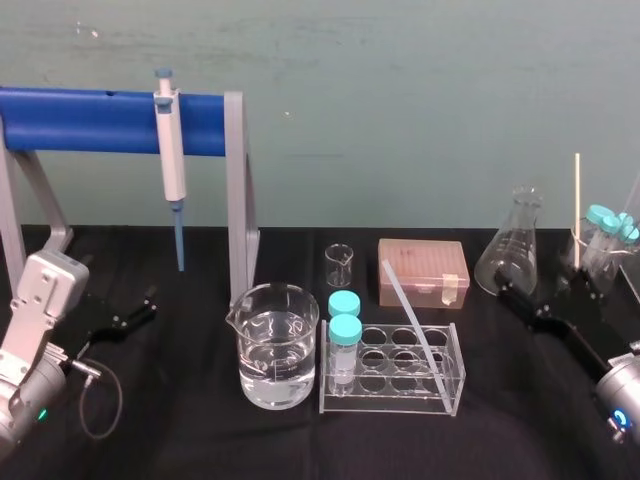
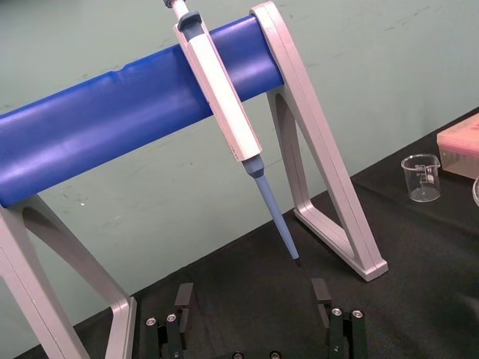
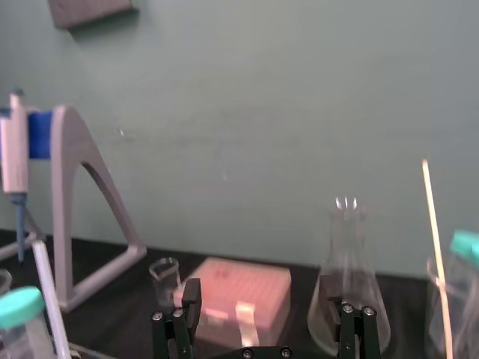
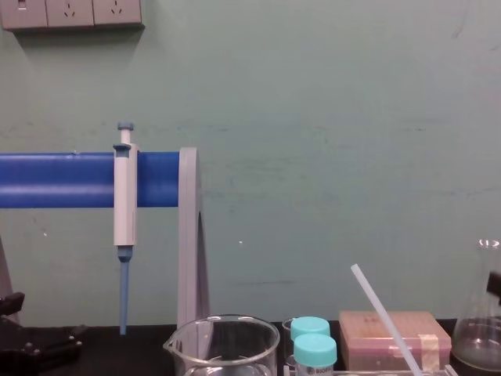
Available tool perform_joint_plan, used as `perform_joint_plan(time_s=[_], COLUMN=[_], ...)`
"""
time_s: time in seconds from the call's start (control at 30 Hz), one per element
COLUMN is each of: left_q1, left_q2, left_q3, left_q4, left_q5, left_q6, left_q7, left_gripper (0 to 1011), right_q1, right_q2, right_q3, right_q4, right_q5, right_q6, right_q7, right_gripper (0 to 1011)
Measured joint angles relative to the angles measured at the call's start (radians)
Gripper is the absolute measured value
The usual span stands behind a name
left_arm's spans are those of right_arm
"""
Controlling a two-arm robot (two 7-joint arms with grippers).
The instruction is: Pick up the stirring rod with one hand, then place it down.
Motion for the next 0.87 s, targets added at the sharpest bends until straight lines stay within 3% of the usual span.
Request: perform_joint_plan(time_s=[0.13, 0.87], left_q1=[0.0, 0.0], left_q2=[0.0, 0.0], left_q3=[0.0, 0.0], left_q4=[0.0, 0.0], left_q5=[0.0, 0.0], left_q6=[0.0, 0.0], left_q7=[0.0, 0.0], left_gripper=[1000, 1000], right_q1=[0.011, 0.006], right_q2=[-0.01, -0.008], right_q3=[-0.004, -0.002], right_q4=[0.039, 0.026], right_q5=[0.0, 0.0], right_q6=[0.043, 0.031], right_q7=[0.007, 0.004], right_gripper=[1000, 1000])
